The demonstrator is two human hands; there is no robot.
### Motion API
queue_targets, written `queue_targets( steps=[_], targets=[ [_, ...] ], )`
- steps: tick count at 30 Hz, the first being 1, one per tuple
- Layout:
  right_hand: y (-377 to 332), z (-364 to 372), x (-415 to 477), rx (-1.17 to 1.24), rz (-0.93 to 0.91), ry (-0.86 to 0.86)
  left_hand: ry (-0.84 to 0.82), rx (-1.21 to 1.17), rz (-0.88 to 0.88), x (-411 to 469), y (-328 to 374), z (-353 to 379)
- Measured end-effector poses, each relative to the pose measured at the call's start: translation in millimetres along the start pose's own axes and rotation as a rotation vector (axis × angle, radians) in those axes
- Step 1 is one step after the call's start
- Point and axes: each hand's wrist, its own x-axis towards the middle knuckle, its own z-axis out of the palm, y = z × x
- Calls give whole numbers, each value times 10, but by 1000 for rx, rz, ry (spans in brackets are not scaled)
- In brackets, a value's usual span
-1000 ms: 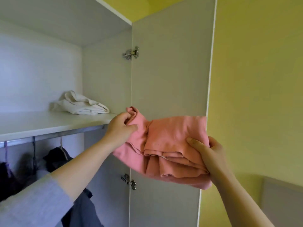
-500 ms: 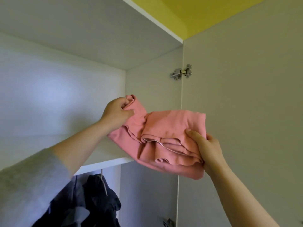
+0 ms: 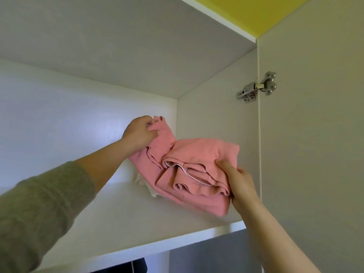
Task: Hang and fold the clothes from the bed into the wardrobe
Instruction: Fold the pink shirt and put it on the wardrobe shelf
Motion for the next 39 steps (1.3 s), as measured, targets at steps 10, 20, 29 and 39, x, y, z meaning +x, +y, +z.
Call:
queue_targets(
  steps=[10, 20, 29, 39],
  targets=[
    [154, 271, 455, 88, 78, -16, -56, 72, 33, 597, -340, 409],
    [414, 569, 703, 182, 161, -50, -165, 109, 31, 974, -683, 796],
    [574, 813, 1032, 233, 292, -46, -210, 170, 47, 1352, -939, 1062],
    [992, 892, 1137, -69, 333, -69, -267, 434, 88, 1389, -1608, 1594]
  ],
)
